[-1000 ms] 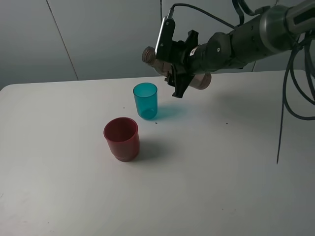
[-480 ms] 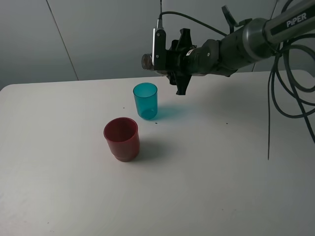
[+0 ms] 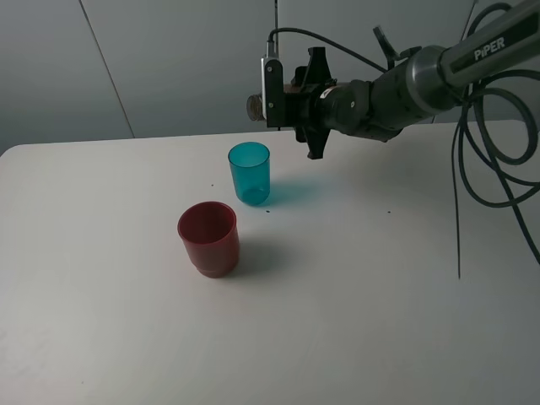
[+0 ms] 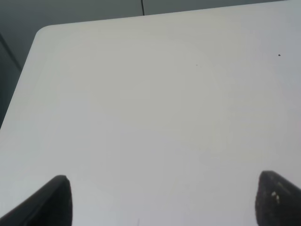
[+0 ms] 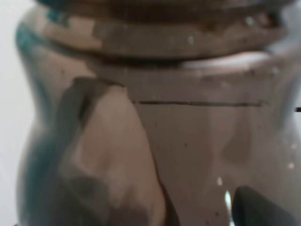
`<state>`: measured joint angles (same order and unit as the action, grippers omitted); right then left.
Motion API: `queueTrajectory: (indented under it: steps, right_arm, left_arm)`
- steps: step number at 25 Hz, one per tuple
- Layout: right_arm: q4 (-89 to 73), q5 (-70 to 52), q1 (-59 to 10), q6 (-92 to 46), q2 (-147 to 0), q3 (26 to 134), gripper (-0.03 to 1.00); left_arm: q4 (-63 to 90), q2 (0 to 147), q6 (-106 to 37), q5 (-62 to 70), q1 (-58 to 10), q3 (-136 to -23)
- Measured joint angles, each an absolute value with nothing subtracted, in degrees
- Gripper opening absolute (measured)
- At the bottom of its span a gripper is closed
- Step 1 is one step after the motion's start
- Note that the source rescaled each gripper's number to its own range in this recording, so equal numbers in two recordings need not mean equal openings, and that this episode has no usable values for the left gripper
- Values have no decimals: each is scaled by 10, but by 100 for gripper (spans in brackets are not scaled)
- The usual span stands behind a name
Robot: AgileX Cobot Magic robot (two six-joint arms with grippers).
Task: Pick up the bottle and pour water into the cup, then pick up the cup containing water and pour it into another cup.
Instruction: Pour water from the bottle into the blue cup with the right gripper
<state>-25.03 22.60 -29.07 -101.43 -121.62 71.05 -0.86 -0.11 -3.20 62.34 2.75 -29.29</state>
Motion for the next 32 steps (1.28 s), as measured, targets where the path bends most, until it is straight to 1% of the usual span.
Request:
queueTrajectory:
  steps: [7, 32]
  right_arm:
    - [-250, 244, -291, -1054, -1218, 711, 0]
    - [-234, 252, -280, -1063, -1219, 711, 0]
  left_arm:
    - [-9, -1, -32, 623, 28, -293]
    - [-9, -1, -32, 623, 28, -293]
